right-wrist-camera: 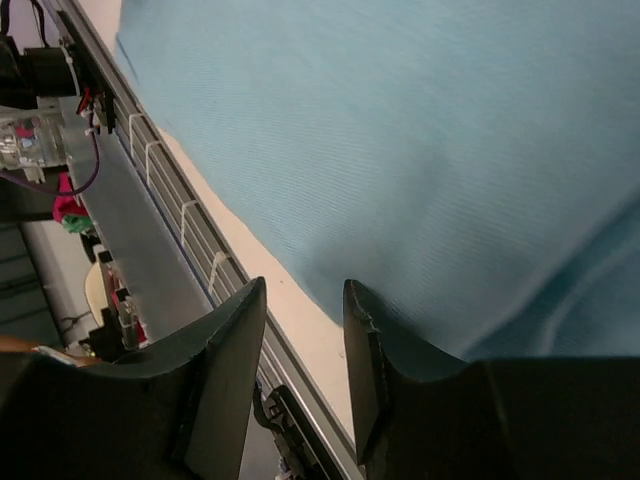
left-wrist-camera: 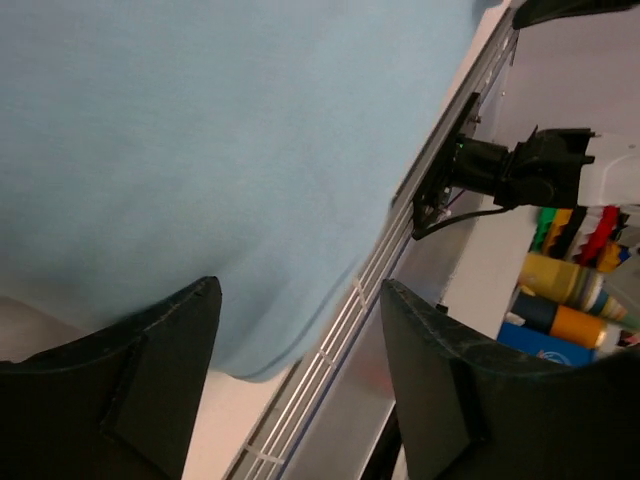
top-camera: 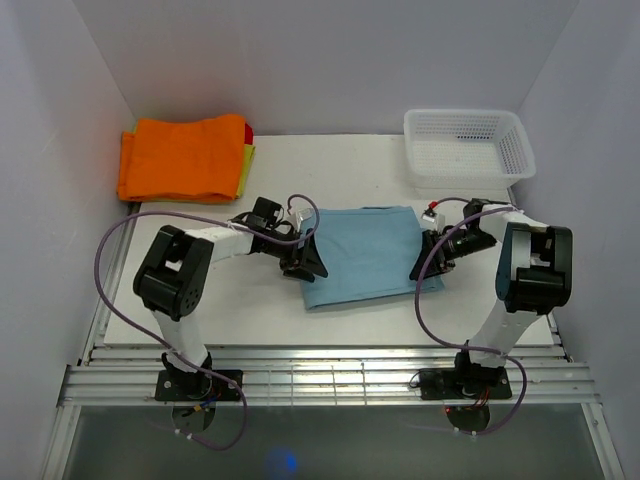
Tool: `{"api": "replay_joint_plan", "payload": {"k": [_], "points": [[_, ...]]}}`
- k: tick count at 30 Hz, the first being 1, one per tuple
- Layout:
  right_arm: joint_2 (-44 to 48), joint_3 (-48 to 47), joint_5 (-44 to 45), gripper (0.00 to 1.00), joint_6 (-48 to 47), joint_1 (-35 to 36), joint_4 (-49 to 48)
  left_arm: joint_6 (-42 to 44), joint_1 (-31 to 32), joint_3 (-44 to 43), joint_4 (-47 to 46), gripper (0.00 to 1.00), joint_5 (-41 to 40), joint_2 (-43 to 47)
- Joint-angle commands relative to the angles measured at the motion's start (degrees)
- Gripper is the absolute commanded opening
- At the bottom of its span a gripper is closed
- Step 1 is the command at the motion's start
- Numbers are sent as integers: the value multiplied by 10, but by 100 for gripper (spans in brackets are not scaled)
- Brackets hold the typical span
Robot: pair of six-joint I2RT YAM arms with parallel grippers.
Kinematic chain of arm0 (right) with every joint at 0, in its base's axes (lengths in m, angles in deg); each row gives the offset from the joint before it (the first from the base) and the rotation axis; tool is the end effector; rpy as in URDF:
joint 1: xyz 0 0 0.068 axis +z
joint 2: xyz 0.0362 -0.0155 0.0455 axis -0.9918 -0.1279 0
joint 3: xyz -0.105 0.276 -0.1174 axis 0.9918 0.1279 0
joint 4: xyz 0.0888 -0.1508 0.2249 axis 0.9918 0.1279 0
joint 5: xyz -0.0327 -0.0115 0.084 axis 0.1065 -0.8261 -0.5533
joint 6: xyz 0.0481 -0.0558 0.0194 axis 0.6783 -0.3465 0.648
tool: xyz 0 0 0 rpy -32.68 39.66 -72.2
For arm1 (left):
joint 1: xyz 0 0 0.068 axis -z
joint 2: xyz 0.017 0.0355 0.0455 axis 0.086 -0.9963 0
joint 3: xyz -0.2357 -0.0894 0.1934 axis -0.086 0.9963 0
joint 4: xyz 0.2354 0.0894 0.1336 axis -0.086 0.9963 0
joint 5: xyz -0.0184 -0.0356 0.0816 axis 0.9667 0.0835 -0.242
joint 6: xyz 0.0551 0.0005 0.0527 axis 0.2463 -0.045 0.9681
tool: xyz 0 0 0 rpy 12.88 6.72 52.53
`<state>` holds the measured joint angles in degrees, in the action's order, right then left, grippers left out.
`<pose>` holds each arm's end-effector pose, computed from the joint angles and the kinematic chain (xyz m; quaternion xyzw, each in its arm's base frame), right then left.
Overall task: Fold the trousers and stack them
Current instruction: Fold the trousers
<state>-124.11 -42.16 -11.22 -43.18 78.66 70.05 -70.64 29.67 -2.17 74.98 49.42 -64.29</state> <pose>0.3205 0.0273 0.1745 -0.2053 0.8813 0.4156 0.0918 0.3188 -0.2037 0.1656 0.1223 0.8644 -0.4869 0.0271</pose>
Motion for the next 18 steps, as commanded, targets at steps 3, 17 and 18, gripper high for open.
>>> {"api": "replay_joint_plan", "payload": {"k": [3,17,18], "points": [[-38,16,44,43,-51,-56,-16,26,-67,-19,-30,69,32,-87],[99,-51,30,62,75,3,-129,124,-246,-100,115,98,38,80],[114,-76,67,65,93,32,-145,126,-277,-95,121,98,35,93]]}}
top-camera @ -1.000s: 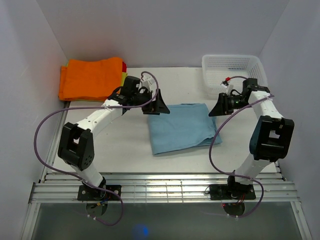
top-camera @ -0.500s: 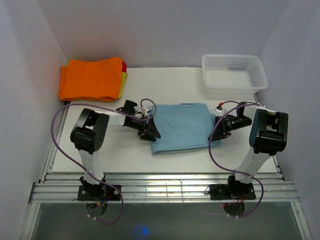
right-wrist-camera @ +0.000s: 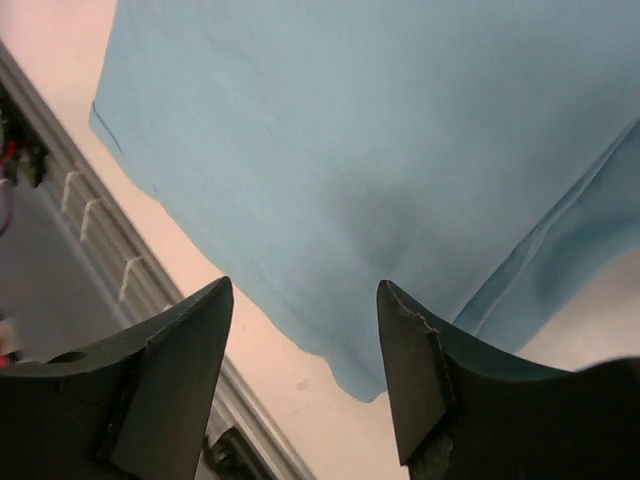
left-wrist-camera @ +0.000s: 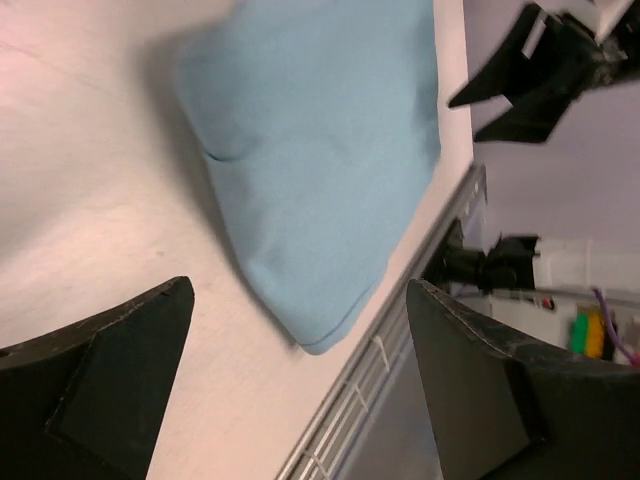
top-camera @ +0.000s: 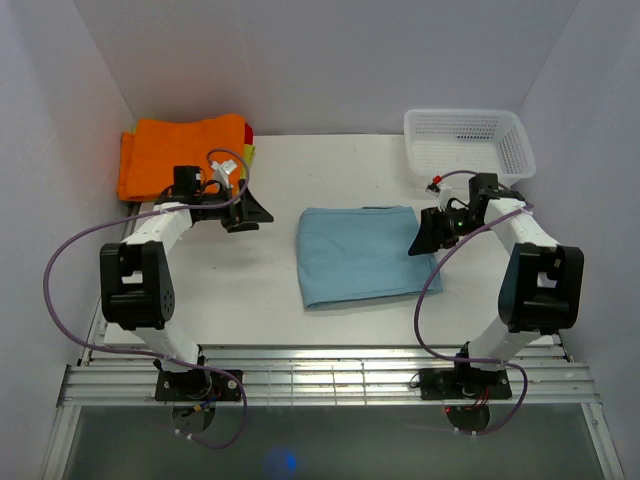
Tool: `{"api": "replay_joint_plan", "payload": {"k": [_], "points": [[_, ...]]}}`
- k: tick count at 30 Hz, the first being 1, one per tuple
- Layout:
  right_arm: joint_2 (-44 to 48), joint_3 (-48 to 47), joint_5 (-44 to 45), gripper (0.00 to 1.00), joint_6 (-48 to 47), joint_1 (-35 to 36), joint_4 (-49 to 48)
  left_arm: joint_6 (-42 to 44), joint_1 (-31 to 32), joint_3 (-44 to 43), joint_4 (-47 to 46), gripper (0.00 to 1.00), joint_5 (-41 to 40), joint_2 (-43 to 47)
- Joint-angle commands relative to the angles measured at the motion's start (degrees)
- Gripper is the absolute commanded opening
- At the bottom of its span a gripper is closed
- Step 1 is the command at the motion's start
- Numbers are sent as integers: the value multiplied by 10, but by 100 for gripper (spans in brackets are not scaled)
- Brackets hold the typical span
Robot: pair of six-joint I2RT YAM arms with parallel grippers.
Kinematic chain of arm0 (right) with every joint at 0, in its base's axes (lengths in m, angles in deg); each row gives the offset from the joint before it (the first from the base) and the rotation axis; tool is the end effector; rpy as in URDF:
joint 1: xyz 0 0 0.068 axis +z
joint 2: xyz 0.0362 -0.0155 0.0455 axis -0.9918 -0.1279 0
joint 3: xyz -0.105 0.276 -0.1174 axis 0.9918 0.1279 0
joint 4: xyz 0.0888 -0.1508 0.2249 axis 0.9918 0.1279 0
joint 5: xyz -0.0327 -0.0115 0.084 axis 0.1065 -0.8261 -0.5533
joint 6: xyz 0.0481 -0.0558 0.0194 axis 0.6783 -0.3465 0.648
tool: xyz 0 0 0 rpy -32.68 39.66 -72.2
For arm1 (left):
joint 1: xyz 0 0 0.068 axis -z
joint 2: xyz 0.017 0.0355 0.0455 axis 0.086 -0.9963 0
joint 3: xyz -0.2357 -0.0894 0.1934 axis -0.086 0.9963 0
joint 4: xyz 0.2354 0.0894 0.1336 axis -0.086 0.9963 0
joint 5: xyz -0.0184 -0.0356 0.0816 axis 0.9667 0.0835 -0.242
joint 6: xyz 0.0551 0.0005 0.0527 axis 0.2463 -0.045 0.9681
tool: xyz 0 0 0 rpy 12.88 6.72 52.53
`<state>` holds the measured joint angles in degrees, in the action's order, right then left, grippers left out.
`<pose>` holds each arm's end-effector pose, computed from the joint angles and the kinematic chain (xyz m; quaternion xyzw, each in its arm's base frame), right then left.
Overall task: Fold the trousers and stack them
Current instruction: Fold the trousers
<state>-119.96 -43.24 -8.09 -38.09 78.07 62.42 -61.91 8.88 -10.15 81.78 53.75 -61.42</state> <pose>0.3351 0.0205 0.1990 -0.2085 0.8914 0.3662 0.1667 0.3840 -0.0810 0.2224 0.0578 0.8496 -0.4955 0.1709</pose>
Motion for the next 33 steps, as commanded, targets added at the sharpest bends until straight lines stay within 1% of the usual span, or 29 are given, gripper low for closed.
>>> {"api": "replay_joint_plan", "payload": {"k": [1,2,3,4,5,6,7,8,9,10,11,13,14,15,17,21,25,28,29,31,32,33], "points": [[96,-78,57,66,51,57,-76,38,-87,0,56,98,-13,80],[106,-87,83,69,59,86,-85,29,-118,9,60,98,-19,114],[116,-98,147,73,65,140,-110,26,-132,19,60,98,-39,132],[131,-97,176,73,76,169,-126,24,-160,41,59,98,-45,150],[137,-96,223,73,82,200,-143,14,-175,51,53,98,-52,185],[140,-93,242,73,87,257,-167,8,-187,61,50,98,-56,201],[138,-89,260,73,84,287,-174,4,-215,70,49,98,-53,215],[133,-89,274,73,77,318,-177,1,-226,84,51,98,-49,226],[126,-87,298,73,69,372,-179,5,-234,87,58,98,-47,238],[109,-86,310,72,52,398,-186,13,-246,87,70,98,-45,240],[102,-86,334,72,44,450,-191,23,-249,88,93,98,-45,241],[79,-87,355,73,31,500,-213,45,-258,89,112,98,-47,241],[72,-89,363,73,21,524,-220,47,-259,91,121,98,-49,241],[54,-92,380,74,18,564,-227,47,-259,95,126,98,-52,239],[32,-101,400,75,13,610,-238,48,-260,95,144,98,-65,233],[-26,-117,416,76,20,655,-229,39,-260,110,138,98,-56,237],[-52,-96,442,76,13,679,-245,22,-260,136,121,98,-43,242],[-74,-83,468,72,6,680,-263,10,-260,159,98,98,-46,244],[-78,-80,499,66,3,680,-267,5,-260,165,88,98,-47,242],[-85,-71,517,57,-5,680,-286,-7,-259,180,66,98,-43,241],[-87,-71,522,46,-7,679,-288,-16,-259,200,54,98,-39,242],[-88,-71,522,38,-7,678,-289,-34,-260,213,42,98,-17,240]]}}
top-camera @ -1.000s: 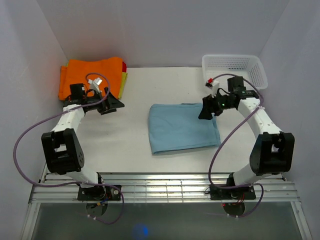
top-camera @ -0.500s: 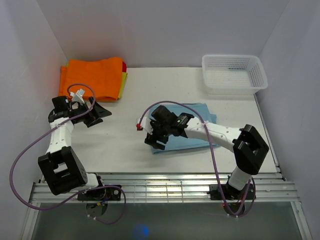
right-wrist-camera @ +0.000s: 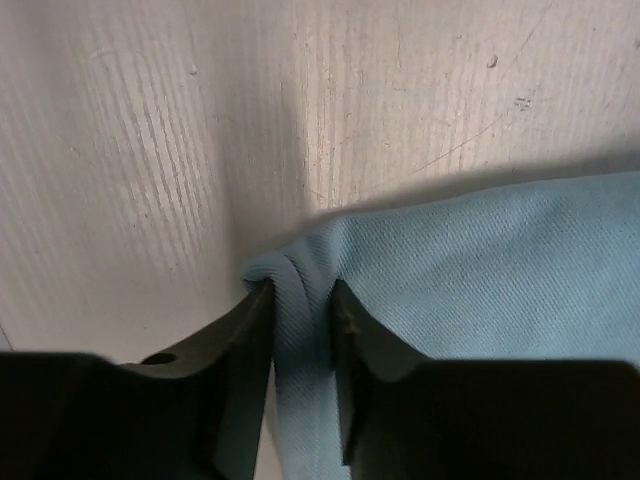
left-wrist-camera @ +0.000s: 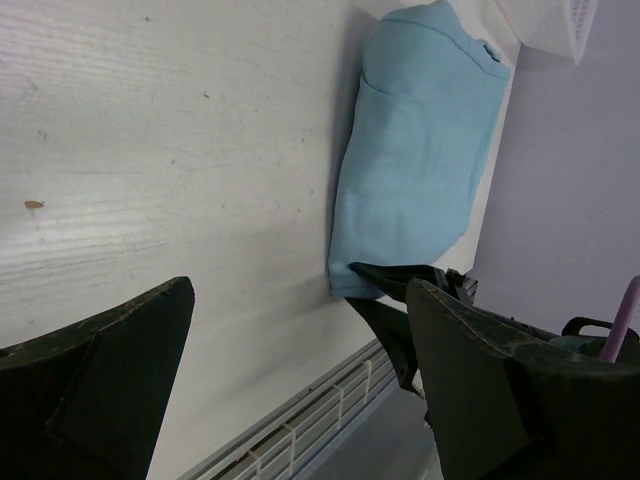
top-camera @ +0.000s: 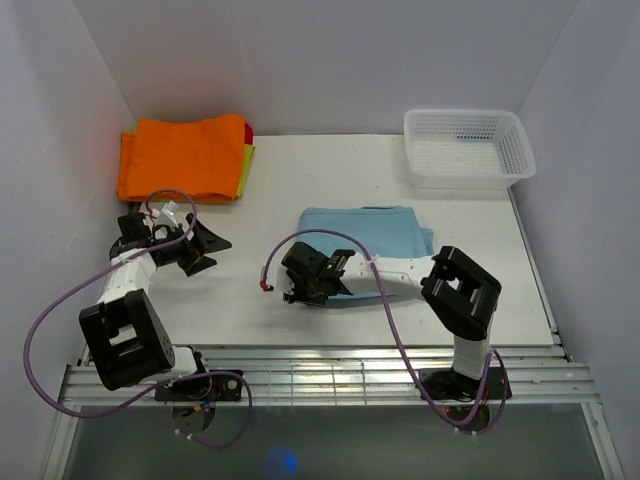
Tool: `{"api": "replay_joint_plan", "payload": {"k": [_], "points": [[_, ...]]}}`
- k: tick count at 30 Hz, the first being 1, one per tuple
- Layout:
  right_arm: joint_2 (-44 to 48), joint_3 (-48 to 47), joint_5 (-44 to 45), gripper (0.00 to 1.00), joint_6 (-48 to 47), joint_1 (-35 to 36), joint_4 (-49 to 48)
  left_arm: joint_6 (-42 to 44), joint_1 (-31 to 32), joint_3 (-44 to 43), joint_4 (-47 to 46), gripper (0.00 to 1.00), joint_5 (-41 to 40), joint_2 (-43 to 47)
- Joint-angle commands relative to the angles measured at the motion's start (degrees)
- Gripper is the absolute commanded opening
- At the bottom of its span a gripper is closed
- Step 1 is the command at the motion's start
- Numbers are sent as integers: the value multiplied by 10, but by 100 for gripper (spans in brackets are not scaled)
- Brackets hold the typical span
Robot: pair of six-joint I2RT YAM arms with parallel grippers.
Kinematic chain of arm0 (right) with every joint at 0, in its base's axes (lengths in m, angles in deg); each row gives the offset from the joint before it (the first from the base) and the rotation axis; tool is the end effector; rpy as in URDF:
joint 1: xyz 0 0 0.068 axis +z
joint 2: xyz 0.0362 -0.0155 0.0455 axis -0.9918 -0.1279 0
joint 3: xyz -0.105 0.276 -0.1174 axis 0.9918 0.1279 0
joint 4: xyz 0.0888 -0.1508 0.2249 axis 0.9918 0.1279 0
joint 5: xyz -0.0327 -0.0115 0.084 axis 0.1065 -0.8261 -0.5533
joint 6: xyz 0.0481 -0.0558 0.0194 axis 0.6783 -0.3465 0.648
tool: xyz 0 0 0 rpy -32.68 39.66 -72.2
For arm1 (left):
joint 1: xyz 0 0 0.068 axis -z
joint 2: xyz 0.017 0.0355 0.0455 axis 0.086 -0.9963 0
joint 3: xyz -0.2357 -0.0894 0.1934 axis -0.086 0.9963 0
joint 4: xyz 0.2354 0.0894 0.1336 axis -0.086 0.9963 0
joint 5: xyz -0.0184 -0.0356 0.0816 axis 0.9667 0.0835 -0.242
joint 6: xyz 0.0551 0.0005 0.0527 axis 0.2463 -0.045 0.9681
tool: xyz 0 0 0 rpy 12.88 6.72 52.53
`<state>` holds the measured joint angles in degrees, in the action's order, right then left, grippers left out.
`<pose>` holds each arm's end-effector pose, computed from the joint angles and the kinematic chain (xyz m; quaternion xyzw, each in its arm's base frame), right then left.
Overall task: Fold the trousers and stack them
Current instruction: Fold the trousers, then neatly place the folded trousers to the corner
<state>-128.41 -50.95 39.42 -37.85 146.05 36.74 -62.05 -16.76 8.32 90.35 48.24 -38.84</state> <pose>0.1952 0.3884 0.1860 -0.6839 0.6748 0.0816 0.2651 0.2690 0.0523 0.2295 -0.1699 0.8611 -0.4109 0.2464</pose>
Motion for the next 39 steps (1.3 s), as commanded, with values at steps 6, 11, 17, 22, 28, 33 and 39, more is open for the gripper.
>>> {"api": "replay_joint_plan", "payload": {"k": [6,11,17,22,28,33,39], "points": [[35,-6,12,8,-4,-17,-58,-131,72,94,-164,98,46,5],[76,-13,-53,8,23,-56,-96,-235,197,121,-284,98,8,-45],[103,2,-89,8,76,-95,-140,-373,280,86,-400,98,-4,-169],[107,8,-95,8,108,-104,-175,-482,333,42,-534,98,1,-218],[89,7,-87,8,136,-118,-206,-585,358,47,-604,98,-31,-237],[84,12,-84,8,155,-124,-232,-601,363,71,-608,98,-70,-216],[78,12,-62,8,170,-127,-240,-614,351,71,-606,98,-117,-180]]}}
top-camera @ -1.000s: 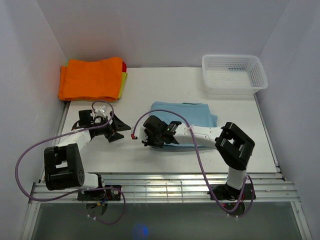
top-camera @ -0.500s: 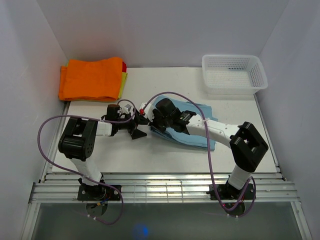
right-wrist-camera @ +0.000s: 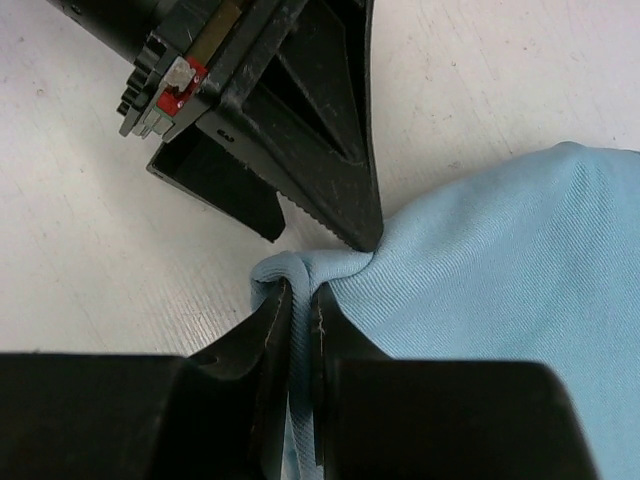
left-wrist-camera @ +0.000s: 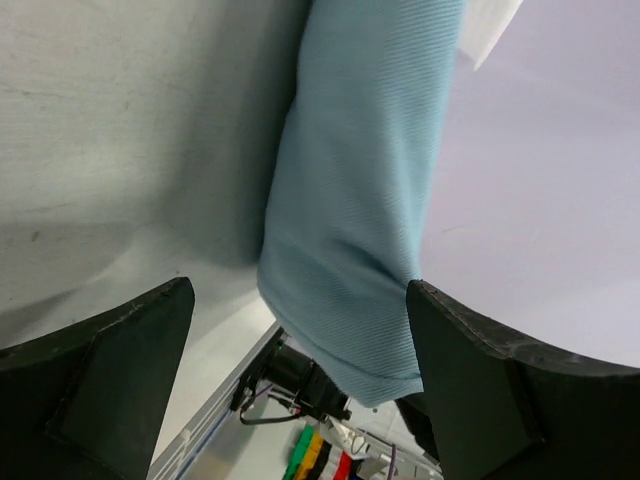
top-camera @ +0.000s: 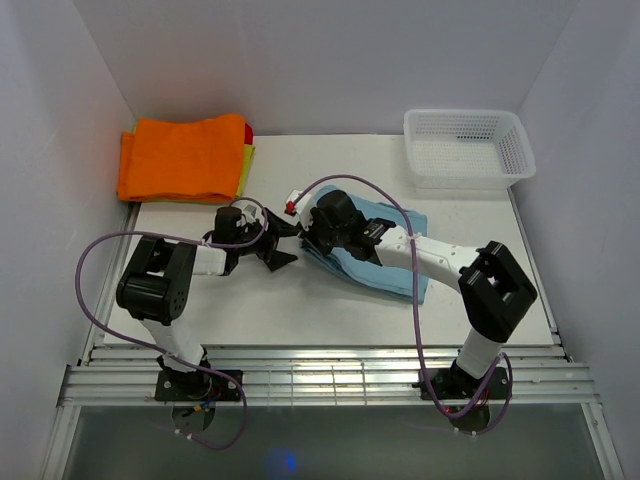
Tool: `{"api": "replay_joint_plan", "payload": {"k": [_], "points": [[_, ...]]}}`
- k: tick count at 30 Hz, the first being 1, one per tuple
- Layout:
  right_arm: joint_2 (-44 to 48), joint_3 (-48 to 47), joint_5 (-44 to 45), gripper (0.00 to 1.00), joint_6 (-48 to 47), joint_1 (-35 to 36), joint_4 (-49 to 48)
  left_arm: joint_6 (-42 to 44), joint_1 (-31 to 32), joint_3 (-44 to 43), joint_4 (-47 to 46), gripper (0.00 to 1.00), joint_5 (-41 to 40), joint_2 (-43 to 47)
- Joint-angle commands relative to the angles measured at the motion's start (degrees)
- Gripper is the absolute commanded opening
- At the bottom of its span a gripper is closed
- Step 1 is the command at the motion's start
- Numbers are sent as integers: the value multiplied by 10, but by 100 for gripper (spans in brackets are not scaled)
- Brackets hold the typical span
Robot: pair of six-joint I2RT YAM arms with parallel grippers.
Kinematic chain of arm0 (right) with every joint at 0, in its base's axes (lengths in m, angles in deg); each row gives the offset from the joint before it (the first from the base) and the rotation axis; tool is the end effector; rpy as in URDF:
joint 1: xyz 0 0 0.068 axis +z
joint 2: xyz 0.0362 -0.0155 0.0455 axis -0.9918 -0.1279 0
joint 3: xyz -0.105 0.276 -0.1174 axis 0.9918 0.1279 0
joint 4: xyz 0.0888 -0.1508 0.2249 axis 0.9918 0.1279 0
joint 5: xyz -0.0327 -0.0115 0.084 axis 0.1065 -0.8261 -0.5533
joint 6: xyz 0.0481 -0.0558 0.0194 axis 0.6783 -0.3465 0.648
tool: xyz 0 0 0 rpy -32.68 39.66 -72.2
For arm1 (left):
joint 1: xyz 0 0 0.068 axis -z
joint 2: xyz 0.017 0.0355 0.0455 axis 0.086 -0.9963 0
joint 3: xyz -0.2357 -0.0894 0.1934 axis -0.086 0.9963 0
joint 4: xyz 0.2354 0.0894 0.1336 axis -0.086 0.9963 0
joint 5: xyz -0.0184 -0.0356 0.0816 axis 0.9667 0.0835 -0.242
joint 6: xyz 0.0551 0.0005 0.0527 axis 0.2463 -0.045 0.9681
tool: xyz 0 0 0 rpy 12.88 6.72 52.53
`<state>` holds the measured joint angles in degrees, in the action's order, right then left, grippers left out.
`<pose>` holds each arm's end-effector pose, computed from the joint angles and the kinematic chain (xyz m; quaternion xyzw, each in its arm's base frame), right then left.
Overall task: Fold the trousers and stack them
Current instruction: Neatly place the folded trousers to the corner
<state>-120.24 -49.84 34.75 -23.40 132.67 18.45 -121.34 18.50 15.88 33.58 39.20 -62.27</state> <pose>0.2828 0.3446 0.2703 -0.4732 0.7373 0.1829 0.4462 0.3369 -0.1265 0.1377 -0.2726 0.7996 -0.5290 0.0806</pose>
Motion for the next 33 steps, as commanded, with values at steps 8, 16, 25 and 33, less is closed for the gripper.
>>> {"api": "replay_joint_plan", "payload": {"k": [8,16,25,33], "points": [[-13,-17,-15,8,36,3,-54,-23,-2,-30,-42,98,-38,58],[-24,-28,-12,8,44,3,-66,-31,52,-42,-35,98,-39,18],[-31,-22,32,8,74,-1,-91,-39,61,-79,-36,80,-39,-24],[-39,-11,23,8,61,-1,-108,-56,67,-102,-49,55,1,-47]]}}
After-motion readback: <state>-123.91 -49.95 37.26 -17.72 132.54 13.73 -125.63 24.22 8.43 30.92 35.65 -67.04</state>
